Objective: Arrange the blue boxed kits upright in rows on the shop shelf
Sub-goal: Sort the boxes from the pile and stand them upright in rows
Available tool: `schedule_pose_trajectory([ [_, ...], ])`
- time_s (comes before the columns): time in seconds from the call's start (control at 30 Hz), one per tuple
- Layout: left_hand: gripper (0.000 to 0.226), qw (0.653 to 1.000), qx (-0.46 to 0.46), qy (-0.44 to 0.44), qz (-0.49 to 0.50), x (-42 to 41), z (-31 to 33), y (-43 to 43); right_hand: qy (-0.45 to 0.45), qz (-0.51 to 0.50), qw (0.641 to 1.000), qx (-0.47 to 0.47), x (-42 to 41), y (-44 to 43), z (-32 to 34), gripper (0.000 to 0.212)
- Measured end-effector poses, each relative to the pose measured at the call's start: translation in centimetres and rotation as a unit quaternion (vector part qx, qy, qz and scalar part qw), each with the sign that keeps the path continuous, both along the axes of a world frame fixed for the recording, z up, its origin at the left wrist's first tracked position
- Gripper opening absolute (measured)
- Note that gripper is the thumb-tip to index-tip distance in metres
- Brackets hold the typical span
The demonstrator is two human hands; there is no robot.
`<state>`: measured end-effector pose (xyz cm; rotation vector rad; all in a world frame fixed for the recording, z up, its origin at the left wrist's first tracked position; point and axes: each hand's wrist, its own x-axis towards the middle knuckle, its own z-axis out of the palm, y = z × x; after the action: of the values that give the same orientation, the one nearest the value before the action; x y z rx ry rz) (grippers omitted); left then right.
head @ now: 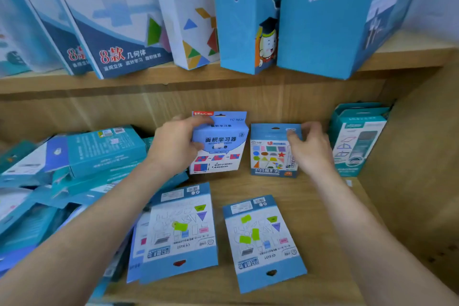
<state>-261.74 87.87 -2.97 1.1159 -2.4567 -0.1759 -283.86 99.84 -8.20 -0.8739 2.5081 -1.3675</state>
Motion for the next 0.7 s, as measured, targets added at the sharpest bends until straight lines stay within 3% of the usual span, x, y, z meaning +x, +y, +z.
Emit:
schedule_pose_trajectory([
  [0.1,0.052,0.999,-0.001,-0.042,-0.025,-0.9,-1.7,-0.9,-0.061,0.01,0.997,0.052,-0.3,-1.2,-0.1,0.044],
  [0.27,0.046,0.997,0.002,-0.066,-0.03,-2.1,-3.9,-2.0,-0.023,0.013,0.997,0.069,-1.0,-1.9,-0.5,0.041],
  [0.5,0.035,0.963,-0.106,-0.247,0.029,-2.6,-4.6,-2.5,-0.016,0.064,0.997,0.051,-0.9,-1.9,-0.9,0.038],
  [0.7,0.039,0.947,-0.158,-0.274,0.052,-2.5,-4.7,-3.1,0.014,0.072,0.996,0.045,-0.3,-2.6,-1.8,0.041],
])
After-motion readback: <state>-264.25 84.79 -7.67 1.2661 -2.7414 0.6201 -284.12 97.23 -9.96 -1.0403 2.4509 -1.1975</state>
